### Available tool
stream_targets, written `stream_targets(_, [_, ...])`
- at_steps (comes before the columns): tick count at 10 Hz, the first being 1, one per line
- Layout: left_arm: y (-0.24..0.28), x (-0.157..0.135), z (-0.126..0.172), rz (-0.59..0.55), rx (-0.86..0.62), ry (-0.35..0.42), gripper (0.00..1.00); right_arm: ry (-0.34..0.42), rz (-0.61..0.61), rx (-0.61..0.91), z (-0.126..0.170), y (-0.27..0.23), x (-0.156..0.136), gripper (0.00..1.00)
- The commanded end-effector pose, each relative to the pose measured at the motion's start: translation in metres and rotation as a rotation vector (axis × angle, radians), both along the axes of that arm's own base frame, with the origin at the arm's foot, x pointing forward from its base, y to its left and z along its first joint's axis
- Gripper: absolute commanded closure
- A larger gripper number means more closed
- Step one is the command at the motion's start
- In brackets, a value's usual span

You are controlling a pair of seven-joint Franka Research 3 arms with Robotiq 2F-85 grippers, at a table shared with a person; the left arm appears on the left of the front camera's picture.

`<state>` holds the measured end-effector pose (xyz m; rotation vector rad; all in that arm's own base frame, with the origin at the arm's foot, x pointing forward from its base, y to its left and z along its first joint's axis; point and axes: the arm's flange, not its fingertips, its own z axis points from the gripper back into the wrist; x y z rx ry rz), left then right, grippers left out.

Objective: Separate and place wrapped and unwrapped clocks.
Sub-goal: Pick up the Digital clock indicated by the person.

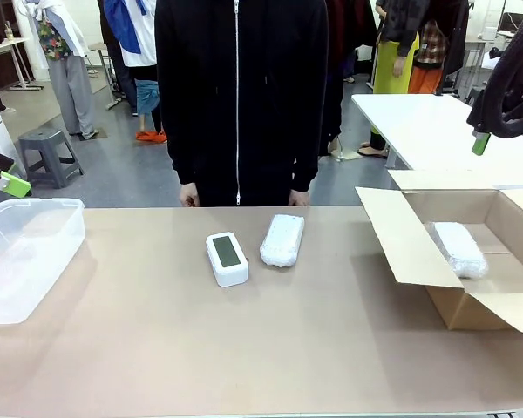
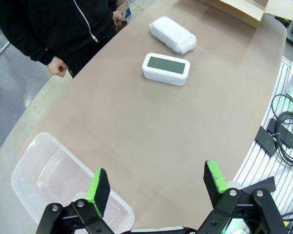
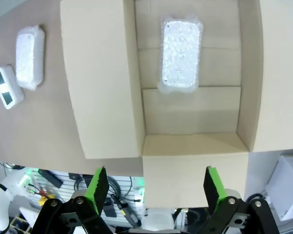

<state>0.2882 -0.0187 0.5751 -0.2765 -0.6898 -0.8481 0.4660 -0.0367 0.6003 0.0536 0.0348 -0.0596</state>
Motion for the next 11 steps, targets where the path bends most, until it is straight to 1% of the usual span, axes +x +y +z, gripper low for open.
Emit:
stream_targets(1, [0.000,0.000,-0.001,-0.009,-0.012,-0.002,0.00,0.010,0.014,-0.015,0.002,-0.001,0.001,0.00])
stream_targets(5, [0.000,0.000,-0.001,-0.009,-0.012,-0.002,0.00,0.000,0.000,0.000,0.000,0.000,0.000,0.00])
stream_targets(6, [0.000,0.000,-0.001,-0.009,-0.012,-0.002,0.00,-0.092,0.206,-0.025,-0.011,0.034,0.006,0.00])
stream_targets(7, [0.000,0.000,-0.001,-0.009,-0.012,-0.002,0.00,-0.188,0.401,0.022,-0.021,0.069,0.004,0.00])
stream_targets(8, [0.000,0.000,-0.001,-0.009,-0.012,-0.002,0.00,-0.263,0.599,0.076,-0.029,0.101,-0.003,0.00])
stream_targets(9, [0.000,0.000,-0.001,-0.009,-0.012,-0.002,0.00,-0.295,0.787,0.136,-0.036,0.125,-0.014,0.00])
stream_targets(10, [0.000,0.000,-0.001,-0.009,-0.012,-0.002,0.00,-0.357,1.007,0.181,-0.043,0.141,-0.034,0.00])
stream_targets(11, [0.000,0.000,-0.001,-0.009,-0.012,-0.002,0.00,-0.388,1.172,0.242,-0.044,0.147,-0.051,0.00])
